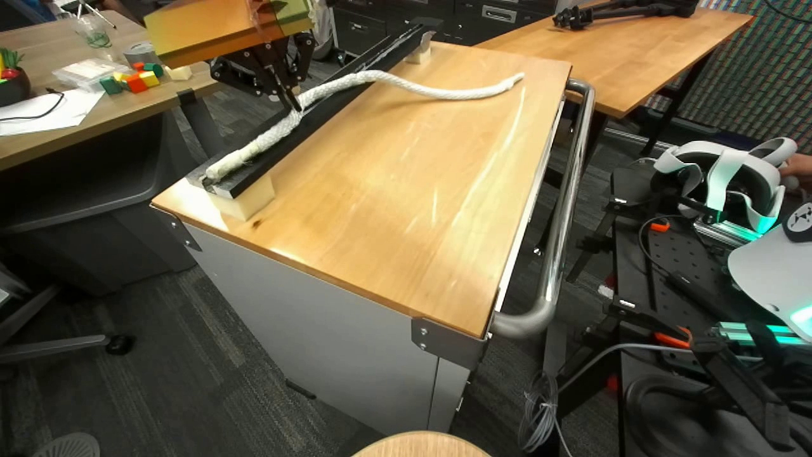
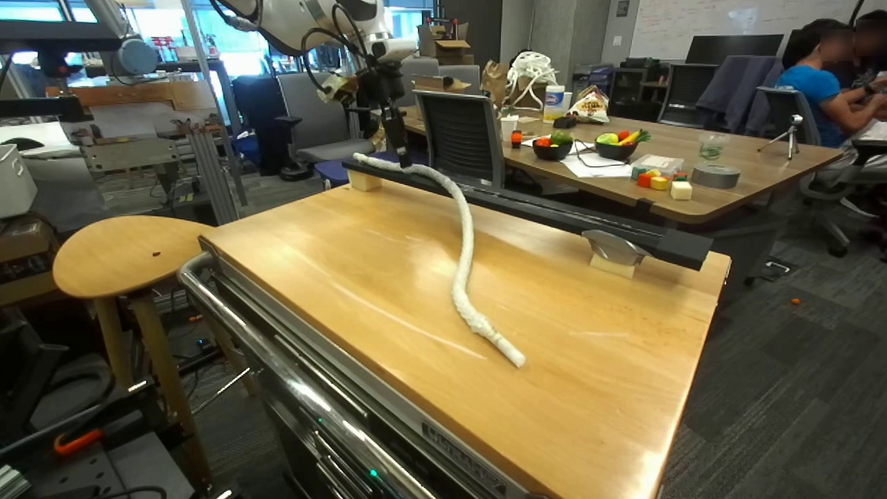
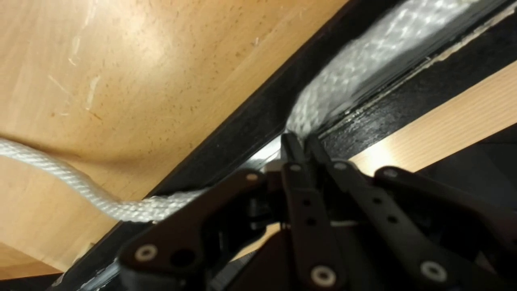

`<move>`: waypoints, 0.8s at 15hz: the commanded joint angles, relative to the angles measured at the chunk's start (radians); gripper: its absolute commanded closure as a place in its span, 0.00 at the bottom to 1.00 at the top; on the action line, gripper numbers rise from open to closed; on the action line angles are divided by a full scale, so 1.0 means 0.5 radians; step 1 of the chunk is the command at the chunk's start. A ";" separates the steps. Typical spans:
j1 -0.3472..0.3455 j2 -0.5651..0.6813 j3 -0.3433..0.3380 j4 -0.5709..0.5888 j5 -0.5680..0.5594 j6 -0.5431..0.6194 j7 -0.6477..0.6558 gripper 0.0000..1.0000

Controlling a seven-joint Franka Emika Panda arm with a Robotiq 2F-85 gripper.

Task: Put the rope along the center of the black object

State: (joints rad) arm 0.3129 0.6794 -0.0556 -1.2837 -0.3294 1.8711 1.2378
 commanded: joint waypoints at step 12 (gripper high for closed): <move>0.055 0.062 -0.026 0.071 -0.061 -0.027 0.083 0.99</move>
State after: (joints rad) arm 0.3246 0.6835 -0.0556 -1.2822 -0.3427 1.8711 1.2477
